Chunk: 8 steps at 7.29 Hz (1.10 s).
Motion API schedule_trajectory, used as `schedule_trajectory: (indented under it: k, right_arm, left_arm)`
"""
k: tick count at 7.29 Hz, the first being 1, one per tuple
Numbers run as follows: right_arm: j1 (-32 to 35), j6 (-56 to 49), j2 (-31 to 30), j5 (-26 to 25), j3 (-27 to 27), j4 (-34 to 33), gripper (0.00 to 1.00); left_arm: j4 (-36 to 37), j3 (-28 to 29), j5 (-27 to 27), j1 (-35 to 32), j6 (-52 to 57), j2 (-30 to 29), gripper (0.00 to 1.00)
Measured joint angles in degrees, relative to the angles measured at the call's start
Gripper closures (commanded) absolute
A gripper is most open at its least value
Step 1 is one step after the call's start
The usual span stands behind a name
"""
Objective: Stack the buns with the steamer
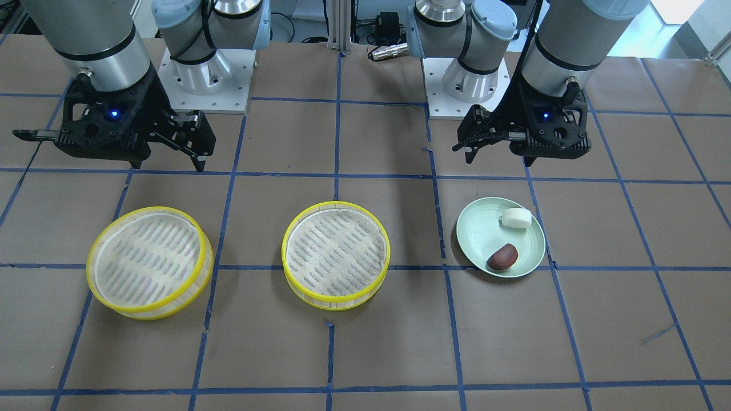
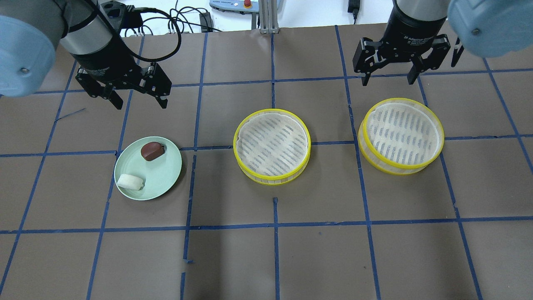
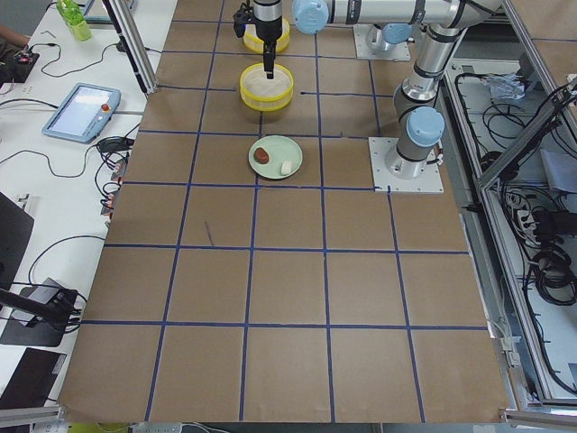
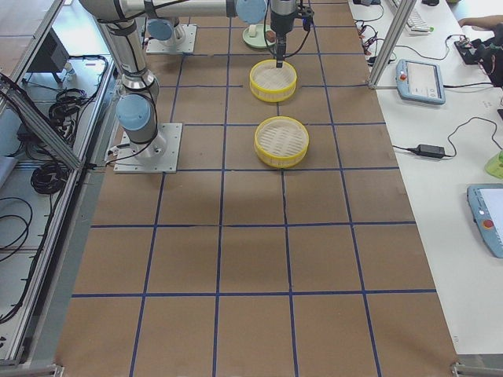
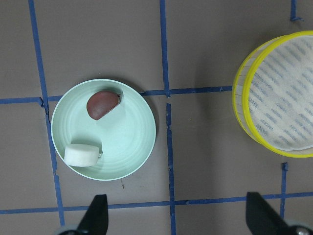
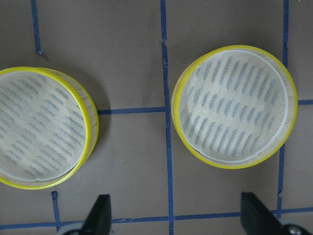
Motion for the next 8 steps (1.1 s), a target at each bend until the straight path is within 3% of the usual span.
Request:
schedule_trajectory:
  k: [5,7,8]
  right_arm:
    - [-1.48,-1.26,0.18,-0.11,0.00,0.04,0.08]
    - [-8.04,-8.04,0.25,-0.56,0.61,0.23,0.14]
    - [-13.32,-12.69,0.27,-0.42,2.77,-1.21,0.14]
  left_arm:
    - [-0.12,-0.67,-0.20,0.48,1.51,0.78,0.00]
    - [-0.20,-3.76,0.51,3.92,7.58,1.16,0.04]
    - [1.29,-6.83,0.68,6.93,11.62,1.15,0.01]
